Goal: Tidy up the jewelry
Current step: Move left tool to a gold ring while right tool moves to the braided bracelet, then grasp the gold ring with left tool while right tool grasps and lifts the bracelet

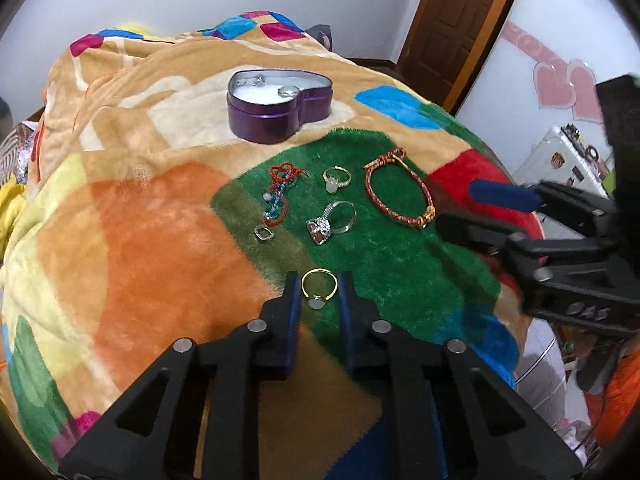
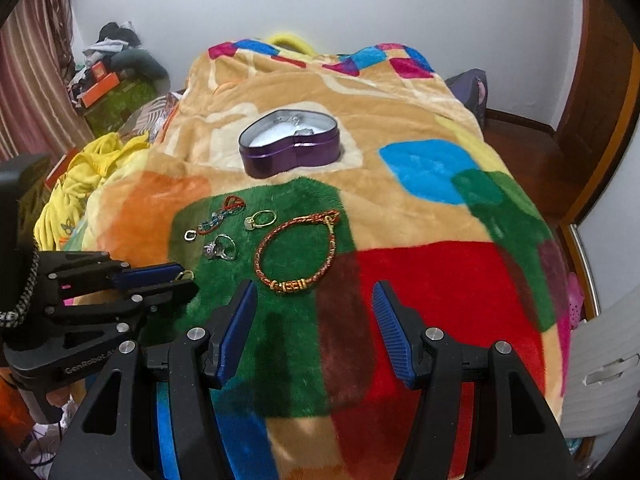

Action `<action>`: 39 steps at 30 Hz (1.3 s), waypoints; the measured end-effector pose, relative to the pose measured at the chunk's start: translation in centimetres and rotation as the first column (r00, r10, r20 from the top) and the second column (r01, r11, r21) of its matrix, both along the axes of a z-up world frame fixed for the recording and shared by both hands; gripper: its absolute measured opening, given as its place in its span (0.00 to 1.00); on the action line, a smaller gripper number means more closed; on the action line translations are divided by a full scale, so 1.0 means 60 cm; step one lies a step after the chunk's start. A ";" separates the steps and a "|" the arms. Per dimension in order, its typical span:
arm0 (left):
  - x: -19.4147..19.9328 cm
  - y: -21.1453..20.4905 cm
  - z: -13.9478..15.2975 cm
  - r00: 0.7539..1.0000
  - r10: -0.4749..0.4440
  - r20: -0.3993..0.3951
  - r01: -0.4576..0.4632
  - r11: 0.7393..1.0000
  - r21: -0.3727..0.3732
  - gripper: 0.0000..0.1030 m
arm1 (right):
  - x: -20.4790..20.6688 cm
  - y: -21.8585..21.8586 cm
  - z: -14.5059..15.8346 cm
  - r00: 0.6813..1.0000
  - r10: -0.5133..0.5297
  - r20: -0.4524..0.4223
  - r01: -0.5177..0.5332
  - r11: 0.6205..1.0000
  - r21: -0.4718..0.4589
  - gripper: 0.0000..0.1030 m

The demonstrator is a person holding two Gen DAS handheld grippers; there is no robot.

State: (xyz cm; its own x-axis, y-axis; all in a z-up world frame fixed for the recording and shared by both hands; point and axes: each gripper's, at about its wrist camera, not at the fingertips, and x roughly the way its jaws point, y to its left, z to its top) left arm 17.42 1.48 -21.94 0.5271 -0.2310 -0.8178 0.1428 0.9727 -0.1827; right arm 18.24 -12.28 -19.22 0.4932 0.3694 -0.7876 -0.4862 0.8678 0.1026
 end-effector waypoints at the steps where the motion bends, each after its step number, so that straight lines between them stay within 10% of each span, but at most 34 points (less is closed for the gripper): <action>1: 0.002 0.002 0.001 1.000 0.003 0.001 -0.003 1.000 -0.002 0.17 | 0.003 0.004 -0.004 1.000 0.005 -0.005 -0.005 1.000 -0.002 0.54; 14: 0.006 0.012 0.005 0.999 0.029 0.024 -0.029 1.000 -0.001 0.17 | 0.023 0.038 -0.035 1.000 0.029 0.012 -0.028 0.998 -0.053 0.54; 21: 0.006 0.015 0.009 0.999 0.038 0.028 -0.038 0.999 -0.004 0.17 | 0.026 0.036 -0.030 0.998 0.058 0.023 -0.057 0.997 -0.056 0.21; 39: 0.003 0.037 0.093 0.985 0.076 0.157 -0.078 0.997 0.008 0.17 | 0.020 0.032 0.037 0.993 0.045 0.107 -0.047 0.999 0.011 0.17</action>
